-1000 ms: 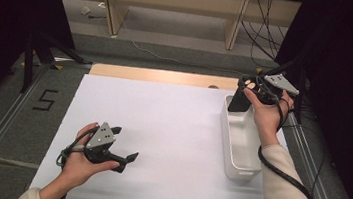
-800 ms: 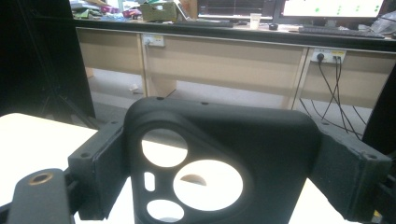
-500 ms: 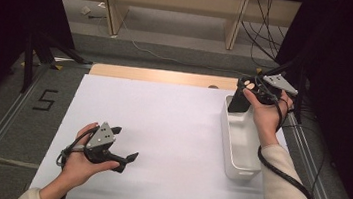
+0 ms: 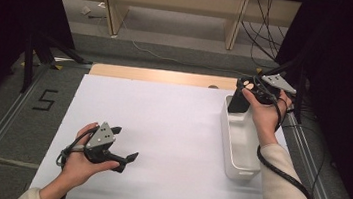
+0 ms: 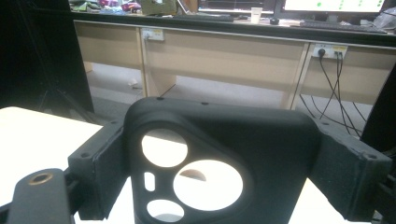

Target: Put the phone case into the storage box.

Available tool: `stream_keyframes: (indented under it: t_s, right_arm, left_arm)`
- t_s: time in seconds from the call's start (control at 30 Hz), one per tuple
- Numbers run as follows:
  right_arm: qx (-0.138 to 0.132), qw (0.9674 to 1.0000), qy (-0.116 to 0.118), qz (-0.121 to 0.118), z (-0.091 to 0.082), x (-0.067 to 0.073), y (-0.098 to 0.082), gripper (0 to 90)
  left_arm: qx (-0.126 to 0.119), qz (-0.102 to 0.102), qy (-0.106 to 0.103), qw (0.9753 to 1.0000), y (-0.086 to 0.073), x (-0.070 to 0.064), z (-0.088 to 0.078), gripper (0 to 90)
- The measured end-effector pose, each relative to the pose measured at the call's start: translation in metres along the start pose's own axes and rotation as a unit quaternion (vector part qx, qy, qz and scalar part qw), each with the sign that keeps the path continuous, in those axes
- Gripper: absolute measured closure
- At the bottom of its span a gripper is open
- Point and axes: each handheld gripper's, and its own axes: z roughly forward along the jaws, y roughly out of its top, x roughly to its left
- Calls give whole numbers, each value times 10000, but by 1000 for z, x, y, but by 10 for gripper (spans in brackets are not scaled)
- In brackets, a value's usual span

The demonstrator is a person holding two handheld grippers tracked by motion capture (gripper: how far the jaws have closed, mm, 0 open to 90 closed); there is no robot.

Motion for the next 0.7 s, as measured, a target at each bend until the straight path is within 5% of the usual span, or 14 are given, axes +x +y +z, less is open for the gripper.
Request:
stream_keyframes:
  t_s: [0.7]
  right_arm:
    - [182,9998,-15,2,5,0,-3,149]
  left_arm:
    - [17,-2,-3,10000,0,0,0,8]
